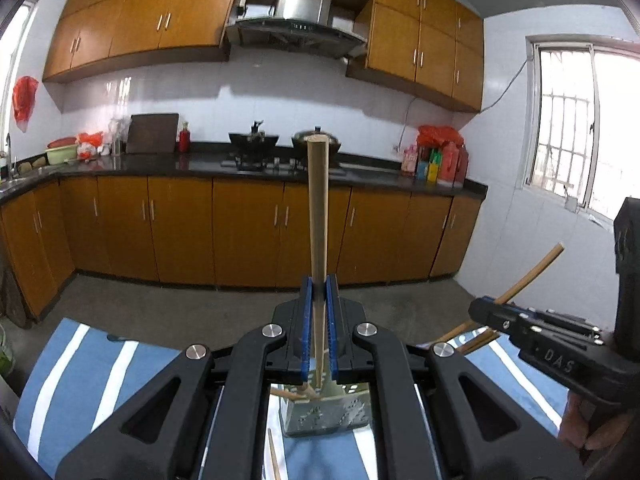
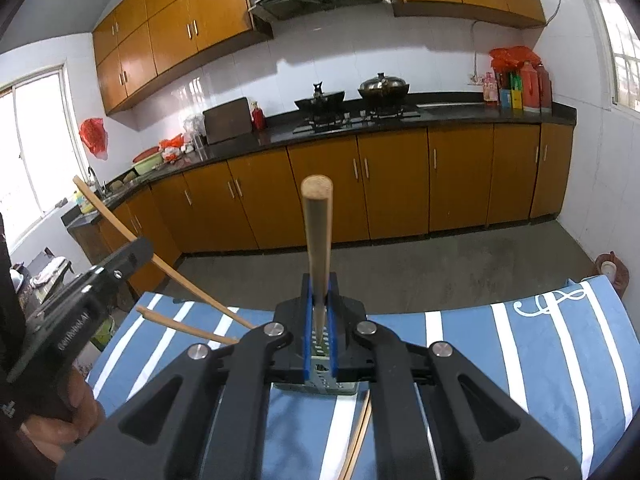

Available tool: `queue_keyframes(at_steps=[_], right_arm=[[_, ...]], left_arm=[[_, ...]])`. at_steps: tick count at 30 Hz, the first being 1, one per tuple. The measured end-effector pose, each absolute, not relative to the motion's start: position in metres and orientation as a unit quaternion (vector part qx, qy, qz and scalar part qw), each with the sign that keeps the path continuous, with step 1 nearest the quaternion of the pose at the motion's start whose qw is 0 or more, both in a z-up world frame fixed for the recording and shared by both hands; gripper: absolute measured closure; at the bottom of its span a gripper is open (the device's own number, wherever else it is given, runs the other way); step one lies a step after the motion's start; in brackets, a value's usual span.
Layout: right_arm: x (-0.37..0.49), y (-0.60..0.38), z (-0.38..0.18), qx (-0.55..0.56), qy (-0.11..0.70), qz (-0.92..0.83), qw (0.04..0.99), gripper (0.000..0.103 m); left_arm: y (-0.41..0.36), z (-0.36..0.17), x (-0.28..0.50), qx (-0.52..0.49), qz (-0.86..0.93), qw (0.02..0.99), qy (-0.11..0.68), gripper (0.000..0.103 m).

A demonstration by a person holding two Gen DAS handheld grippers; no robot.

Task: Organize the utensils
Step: 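Lower both chopsticks into the green holder and open both grippers, then move both open grippers back down to the loose chopsticks on the cloth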

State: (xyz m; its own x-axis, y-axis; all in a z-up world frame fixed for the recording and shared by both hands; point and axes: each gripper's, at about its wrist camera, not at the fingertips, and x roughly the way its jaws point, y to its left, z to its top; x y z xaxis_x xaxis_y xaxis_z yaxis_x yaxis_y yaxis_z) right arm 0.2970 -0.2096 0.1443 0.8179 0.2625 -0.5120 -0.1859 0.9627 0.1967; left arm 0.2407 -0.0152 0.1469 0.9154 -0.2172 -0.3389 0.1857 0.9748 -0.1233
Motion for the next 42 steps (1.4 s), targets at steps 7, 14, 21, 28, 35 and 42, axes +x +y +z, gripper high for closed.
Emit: queue_keyframes(at_steps=[7,14,21,28,35,42], right_arm=[[0.303,-0.207,0.138,0.073,0.288,0.123,0.947,0.093],[0.289,-0.215,0.147,0.08,0.262,0.116,0.955,0.08],[0.248,-0.232,0.156,0.08,0.224,0.102,0.966,0.077],[0.208,-0.261,0.106,0.101,0.249,0.068,0.961,0.077],[0.214,-0.255,-0.014,0.124,0.386,0.051,0.913,0.082],[0.218,-0.218,-0.076,0.115,0.458,0.071,0.878,0.086]], left_arm=[[-0.011,0.137,0.249,-0.056,-0.109,0.971,0.204,0.095],[-0.008,0.151,0.239,-0.065,-0.11,0.974,0.187,0.073],[0.008,0.164,0.211,-0.074,-0.106,0.978,0.165,0.073],[0.04,0.138,0.17,-0.069,-0.08,0.978,0.179,0.073],[0.072,0.059,0.165,-0.066,-0.033,0.958,0.277,0.073],[0.078,-0.004,0.168,-0.068,-0.021,0.933,0.353,0.073]])
